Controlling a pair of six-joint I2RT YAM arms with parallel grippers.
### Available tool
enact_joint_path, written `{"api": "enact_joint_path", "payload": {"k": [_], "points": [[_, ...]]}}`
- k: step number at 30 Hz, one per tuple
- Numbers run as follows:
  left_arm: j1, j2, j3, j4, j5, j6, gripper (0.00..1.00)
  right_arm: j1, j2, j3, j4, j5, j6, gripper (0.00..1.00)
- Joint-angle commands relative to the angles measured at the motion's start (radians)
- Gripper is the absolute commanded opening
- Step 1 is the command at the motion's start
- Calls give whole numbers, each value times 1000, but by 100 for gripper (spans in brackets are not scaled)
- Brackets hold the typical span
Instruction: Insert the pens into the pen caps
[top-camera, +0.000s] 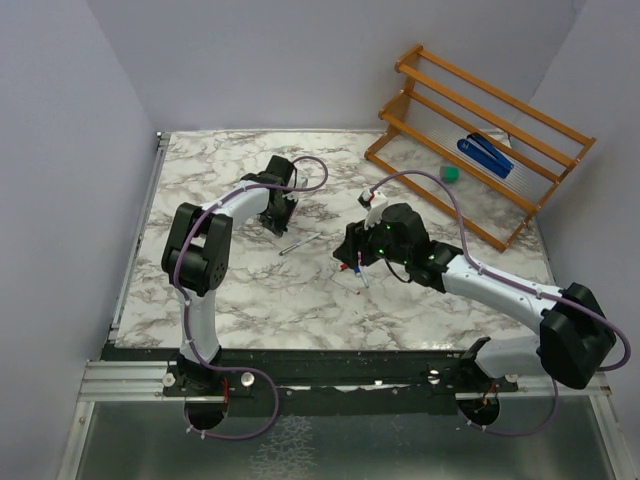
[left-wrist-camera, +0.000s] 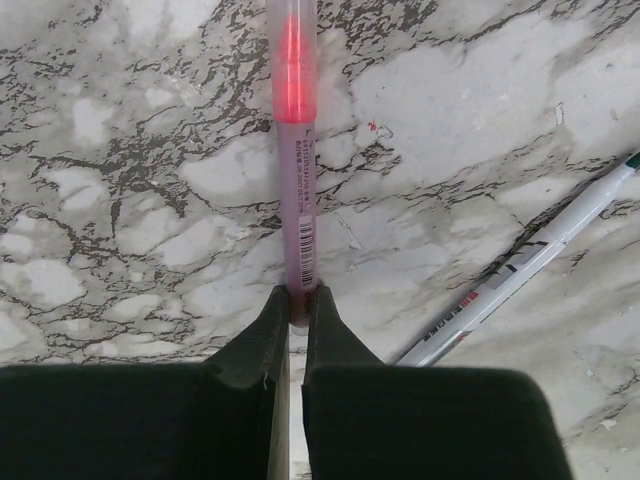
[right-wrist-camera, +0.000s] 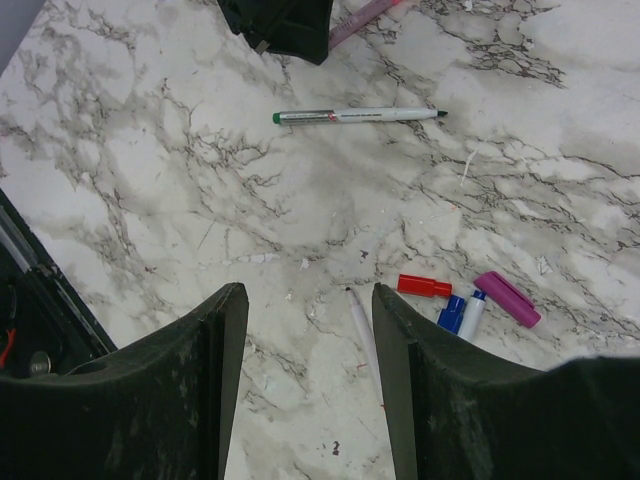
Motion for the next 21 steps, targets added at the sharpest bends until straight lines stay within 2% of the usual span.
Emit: {"api": "enact_joint_path", "payload": {"k": [1,3,4,8,12,16,21], "points": [[-3,40,-13,-9,-20,-7,13,-2,18,-11,15,-17,12,57],[-3,35,-15,-9,-19,-4,33,-1,27,-11,14,-19,14,57],[-3,31,-16,-8,-20,-4,39,-2,31,-10,13,-20,16,57],[-3,5,-20,-8,-10,-4,52,-2,60,1,1,-23,10,58],[-3,-39,-31,-5,20,-13,56,-3,102,3,-61,-4,-29,56],[-4,-99,-44,15,52,-21,59,1,158,0,-114,12,-72,48],[-6,-174,-56,36,103,-21,61,56,200,17,-178,121,-117,36]]}}
